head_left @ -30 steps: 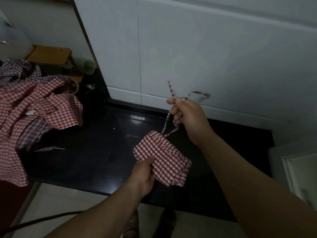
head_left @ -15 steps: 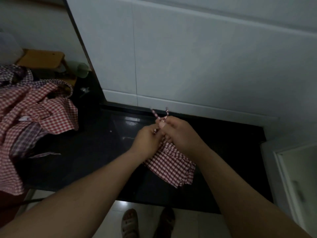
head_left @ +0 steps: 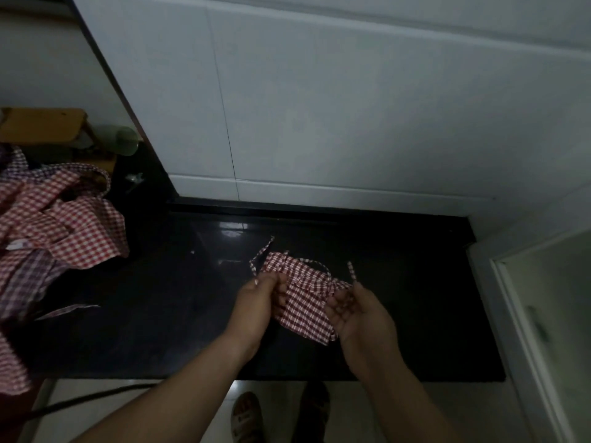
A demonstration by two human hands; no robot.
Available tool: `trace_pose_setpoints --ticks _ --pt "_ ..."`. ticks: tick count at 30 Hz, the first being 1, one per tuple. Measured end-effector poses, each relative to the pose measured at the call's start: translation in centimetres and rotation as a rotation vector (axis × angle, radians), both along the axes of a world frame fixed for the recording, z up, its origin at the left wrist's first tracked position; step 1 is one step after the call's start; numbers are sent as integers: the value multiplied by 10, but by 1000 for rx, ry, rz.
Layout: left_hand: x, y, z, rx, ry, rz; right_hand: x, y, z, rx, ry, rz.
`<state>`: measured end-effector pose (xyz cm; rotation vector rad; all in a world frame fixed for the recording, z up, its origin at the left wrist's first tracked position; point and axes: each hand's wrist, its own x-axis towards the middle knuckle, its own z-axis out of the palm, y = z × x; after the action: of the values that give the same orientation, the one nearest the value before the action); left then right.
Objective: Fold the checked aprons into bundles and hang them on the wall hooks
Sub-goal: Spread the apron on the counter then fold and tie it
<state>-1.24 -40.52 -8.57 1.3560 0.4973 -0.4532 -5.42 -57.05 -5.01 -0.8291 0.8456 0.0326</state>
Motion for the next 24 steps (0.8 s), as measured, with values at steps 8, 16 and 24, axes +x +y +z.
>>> trace_pose_setpoints --ticks 8,16,24 --pt "21 7 10 211 -155 -161 12 -4 16 -225 14 291" --pt "-6 19 5 343 -414 -283 -1 8 23 -421 -26 314" --pt "-64 9 -12 323 -345 -336 26 12 36 -952 -210 594"
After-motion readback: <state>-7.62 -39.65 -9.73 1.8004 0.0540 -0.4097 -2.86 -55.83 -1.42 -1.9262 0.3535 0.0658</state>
